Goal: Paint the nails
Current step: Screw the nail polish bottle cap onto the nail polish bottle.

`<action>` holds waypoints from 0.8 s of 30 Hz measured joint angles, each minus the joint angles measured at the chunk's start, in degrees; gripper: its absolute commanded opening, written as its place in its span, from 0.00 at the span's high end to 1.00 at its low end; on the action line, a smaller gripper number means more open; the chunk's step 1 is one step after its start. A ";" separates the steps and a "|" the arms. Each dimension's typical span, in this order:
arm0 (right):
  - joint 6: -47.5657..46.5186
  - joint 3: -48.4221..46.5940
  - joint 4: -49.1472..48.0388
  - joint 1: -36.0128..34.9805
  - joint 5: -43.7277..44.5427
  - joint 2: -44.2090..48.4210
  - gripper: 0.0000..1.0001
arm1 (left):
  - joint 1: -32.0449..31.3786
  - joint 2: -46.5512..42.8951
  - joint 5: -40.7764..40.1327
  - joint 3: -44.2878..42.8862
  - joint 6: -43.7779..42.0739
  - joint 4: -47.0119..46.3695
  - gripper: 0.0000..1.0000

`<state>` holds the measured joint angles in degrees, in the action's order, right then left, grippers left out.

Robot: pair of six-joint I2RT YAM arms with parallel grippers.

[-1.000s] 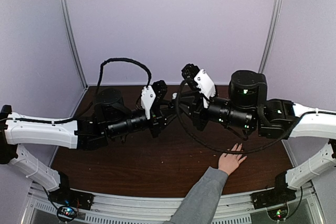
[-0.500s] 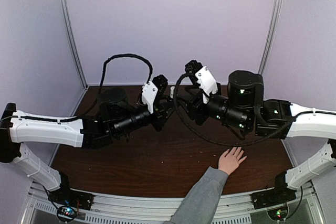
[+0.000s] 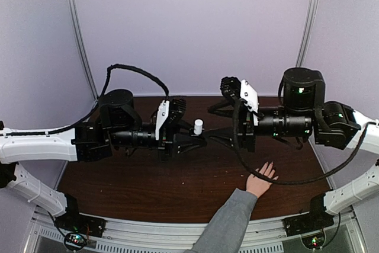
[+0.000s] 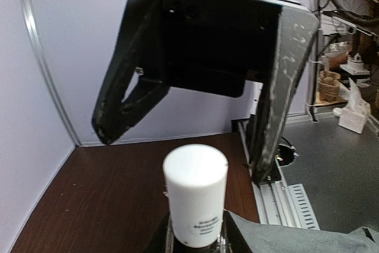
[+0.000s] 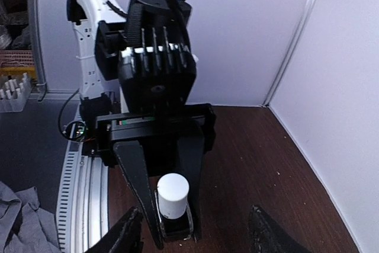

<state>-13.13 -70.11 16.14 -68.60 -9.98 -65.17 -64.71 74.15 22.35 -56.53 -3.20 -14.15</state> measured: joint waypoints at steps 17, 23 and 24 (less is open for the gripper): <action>-7.74 -12.02 17.75 0.00 -24.85 -7.76 0.73 | 0.00 3.37 24.76 -5.84 -0.63 8.81 1.00; -6.99 -12.07 17.73 0.28 -25.24 -7.78 0.91 | -0.28 3.39 25.07 -5.84 -0.61 9.14 1.00; -6.78 -12.07 17.75 0.28 -25.16 -7.78 0.94 | -0.28 3.39 24.76 -5.84 -0.66 9.14 1.00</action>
<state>-19.90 -82.17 33.89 -68.31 -35.14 -72.95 -64.99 77.54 47.11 -62.37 -3.86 -5.02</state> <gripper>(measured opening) 0.133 0.218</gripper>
